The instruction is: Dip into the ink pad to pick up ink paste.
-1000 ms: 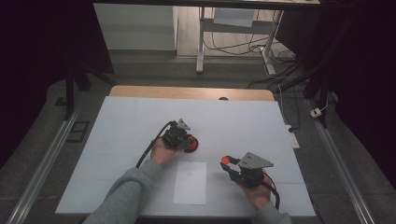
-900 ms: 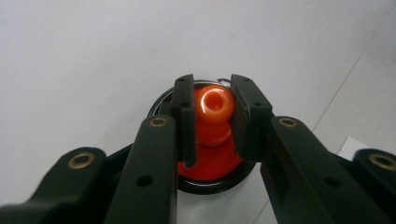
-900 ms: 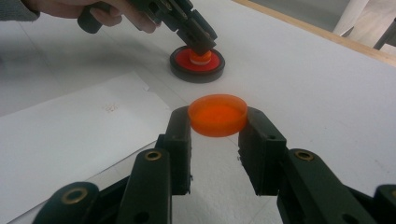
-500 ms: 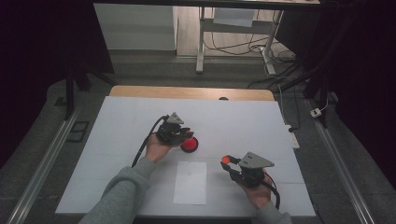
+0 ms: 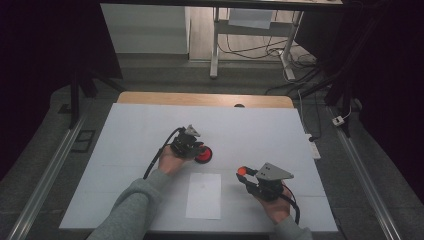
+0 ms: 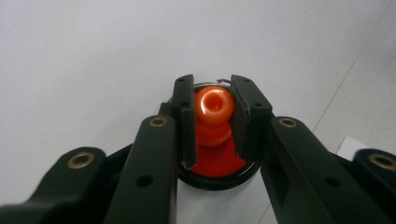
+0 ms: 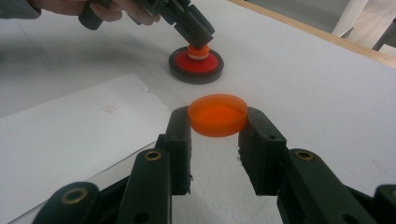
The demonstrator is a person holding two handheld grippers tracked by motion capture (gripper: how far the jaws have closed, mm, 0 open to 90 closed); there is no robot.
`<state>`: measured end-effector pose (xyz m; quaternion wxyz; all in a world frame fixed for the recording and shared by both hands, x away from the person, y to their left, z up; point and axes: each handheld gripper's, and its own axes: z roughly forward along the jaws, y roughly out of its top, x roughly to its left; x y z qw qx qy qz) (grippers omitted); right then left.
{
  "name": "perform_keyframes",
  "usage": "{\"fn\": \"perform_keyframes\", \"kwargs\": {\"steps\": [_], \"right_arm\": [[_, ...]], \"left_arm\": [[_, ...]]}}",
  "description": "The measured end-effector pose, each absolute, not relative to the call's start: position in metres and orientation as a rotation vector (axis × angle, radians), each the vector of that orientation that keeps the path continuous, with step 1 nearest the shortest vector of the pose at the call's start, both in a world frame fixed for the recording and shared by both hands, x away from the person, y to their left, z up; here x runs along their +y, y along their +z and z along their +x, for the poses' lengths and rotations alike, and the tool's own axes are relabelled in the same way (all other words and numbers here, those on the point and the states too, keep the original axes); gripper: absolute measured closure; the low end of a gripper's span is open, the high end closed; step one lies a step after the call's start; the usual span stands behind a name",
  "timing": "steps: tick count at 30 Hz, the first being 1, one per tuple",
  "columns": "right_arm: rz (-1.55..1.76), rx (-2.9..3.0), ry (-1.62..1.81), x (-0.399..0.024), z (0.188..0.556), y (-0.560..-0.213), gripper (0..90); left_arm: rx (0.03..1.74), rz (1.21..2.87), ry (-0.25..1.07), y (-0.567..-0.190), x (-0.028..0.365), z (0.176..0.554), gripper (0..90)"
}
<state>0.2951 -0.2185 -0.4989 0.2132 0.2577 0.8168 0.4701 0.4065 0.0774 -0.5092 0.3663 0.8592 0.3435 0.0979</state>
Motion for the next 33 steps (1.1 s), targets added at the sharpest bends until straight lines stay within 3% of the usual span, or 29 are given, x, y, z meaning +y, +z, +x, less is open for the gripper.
{"fn": "perform_keyframes", "kwargs": {"steps": [33], "right_arm": [[0.717,2.267,1.303,-0.2184,0.2951,-0.4992,64.7]], "left_arm": [[0.914,2.217,0.247,-0.5119,0.0748,0.4053,72.9]]}}
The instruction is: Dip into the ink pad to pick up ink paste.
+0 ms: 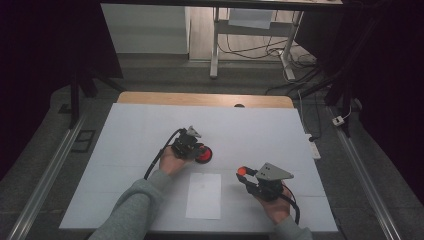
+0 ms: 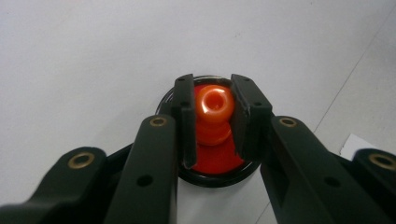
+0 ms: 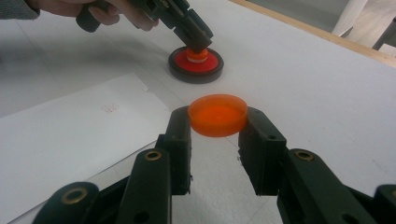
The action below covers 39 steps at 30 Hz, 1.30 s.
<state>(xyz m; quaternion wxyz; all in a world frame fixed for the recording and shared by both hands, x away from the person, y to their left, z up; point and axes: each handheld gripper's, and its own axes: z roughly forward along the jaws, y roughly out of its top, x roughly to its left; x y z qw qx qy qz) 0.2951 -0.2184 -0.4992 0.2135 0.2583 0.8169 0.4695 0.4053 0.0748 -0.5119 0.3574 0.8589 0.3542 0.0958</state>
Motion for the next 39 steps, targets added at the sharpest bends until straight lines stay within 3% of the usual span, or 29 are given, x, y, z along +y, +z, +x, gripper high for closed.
{"fn": "perform_keyframes", "kwargs": {"steps": [28,39], "right_arm": [[0.731,2.256,1.301,-0.224,0.296,-0.498,64.6],[0.747,2.252,1.292,-0.230,0.296,-0.499,64.6]], "left_arm": [[0.949,2.186,0.233,-0.511,0.077,0.407,72.7],[0.878,2.066,0.263,-0.482,0.089,0.390,72.6]]}}
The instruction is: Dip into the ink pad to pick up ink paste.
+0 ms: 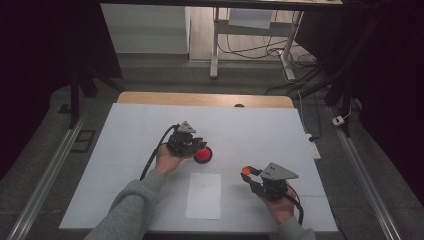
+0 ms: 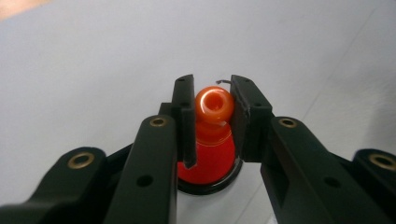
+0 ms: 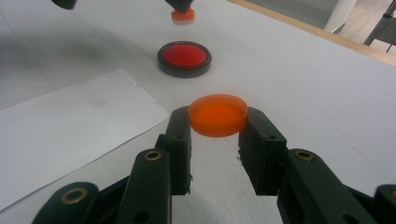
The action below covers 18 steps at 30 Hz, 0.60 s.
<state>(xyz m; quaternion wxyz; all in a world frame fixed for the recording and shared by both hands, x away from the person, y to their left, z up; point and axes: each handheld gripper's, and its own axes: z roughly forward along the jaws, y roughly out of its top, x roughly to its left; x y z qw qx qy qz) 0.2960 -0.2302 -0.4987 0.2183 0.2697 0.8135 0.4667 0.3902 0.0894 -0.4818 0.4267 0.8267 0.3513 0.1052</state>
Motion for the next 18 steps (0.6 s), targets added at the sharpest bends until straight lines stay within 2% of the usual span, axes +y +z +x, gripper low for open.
{"fn": "perform_keyframes", "kwargs": {"steps": [18], "right_arm": [[0.763,2.243,1.284,-0.238,0.294,-0.499,64.6]], "left_arm": [[0.826,1.993,0.236,-0.465,0.111,0.367,72.6]]}}
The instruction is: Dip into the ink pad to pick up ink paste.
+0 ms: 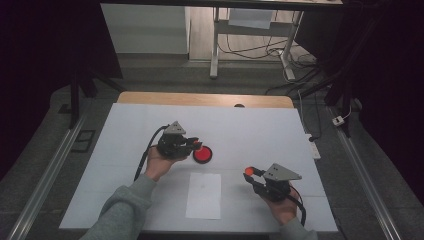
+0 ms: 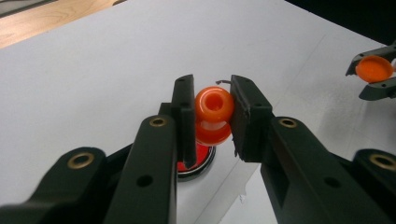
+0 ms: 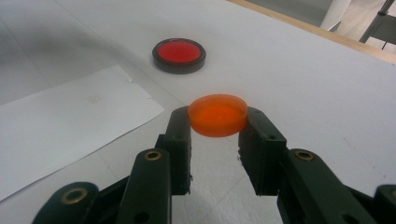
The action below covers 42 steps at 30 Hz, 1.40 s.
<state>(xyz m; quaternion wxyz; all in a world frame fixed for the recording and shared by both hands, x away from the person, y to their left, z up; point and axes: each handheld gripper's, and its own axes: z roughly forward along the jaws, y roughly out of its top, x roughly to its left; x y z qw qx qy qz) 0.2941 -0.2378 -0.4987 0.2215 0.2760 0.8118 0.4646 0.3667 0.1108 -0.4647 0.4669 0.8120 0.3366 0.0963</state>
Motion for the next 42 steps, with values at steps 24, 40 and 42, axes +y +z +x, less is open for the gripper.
{"fn": "perform_keyframes", "kwargs": {"steps": [24,40,42], "right_arm": [[0.779,2.238,1.278,-0.244,0.294,-0.500,64.6],[0.780,2.240,1.273,-0.243,0.294,-0.500,64.6],[0.783,2.242,1.275,-0.243,0.294,-0.501,64.6]], "left_arm": [[0.761,2.009,0.211,-0.458,0.123,0.343,72.5],[0.706,2.024,0.186,-0.457,0.129,0.325,72.5],[0.703,2.028,0.179,-0.458,0.129,0.324,72.5]]}}
